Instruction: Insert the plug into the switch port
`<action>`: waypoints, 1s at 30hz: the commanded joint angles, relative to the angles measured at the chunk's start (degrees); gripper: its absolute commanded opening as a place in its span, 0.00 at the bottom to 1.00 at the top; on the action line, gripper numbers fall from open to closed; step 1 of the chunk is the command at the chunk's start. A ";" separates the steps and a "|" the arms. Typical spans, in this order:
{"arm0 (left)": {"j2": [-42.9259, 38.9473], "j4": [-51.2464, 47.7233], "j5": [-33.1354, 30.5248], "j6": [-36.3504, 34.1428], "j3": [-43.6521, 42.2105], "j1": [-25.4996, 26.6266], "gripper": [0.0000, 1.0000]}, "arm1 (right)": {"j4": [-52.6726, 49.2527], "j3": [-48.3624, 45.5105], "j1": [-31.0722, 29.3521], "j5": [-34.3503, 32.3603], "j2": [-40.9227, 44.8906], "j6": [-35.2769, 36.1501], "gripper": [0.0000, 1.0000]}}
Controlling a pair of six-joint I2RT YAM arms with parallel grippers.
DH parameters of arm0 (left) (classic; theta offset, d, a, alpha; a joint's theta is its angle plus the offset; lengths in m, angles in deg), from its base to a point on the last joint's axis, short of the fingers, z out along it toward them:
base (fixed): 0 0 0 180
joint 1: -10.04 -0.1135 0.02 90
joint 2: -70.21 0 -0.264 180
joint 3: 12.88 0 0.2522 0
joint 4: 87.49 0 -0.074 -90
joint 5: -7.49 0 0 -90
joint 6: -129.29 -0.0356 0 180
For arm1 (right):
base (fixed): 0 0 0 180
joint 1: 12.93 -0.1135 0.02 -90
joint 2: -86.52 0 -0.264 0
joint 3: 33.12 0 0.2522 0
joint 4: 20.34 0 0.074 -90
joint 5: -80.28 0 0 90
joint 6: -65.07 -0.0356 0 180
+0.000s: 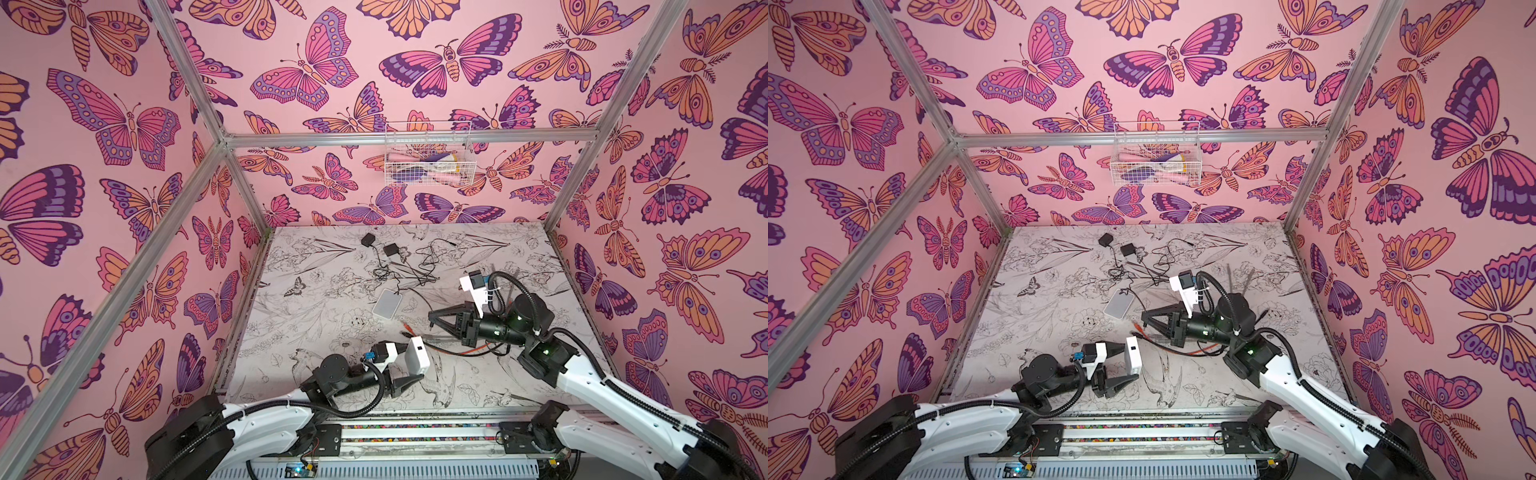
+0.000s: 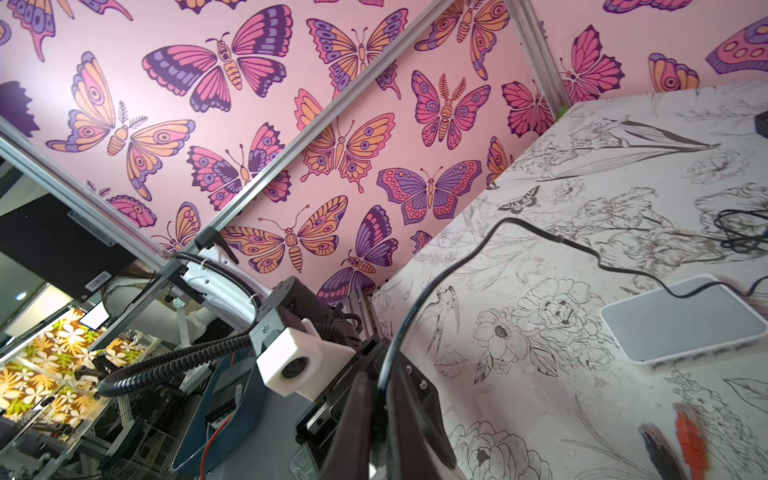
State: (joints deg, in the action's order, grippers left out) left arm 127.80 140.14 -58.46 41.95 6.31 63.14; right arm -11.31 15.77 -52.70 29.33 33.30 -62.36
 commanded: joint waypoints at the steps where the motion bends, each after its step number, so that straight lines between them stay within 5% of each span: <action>1: 1.51 9.63 3.01 0.87 -2.06 -0.45 0.00 | 4.19 -1.45 -3.05 -0.41 1.84 1.82 0.00; 30: -5.14 2.34 -0.80 3.77 -3.28 1.39 0.00 | 0.99 0.46 -9.98 -5.43 -3.14 9.34 0.00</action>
State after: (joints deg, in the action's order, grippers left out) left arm 124.34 141.01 -58.53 45.58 3.19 64.13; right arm -11.18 14.16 -62.21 23.76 31.03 -54.45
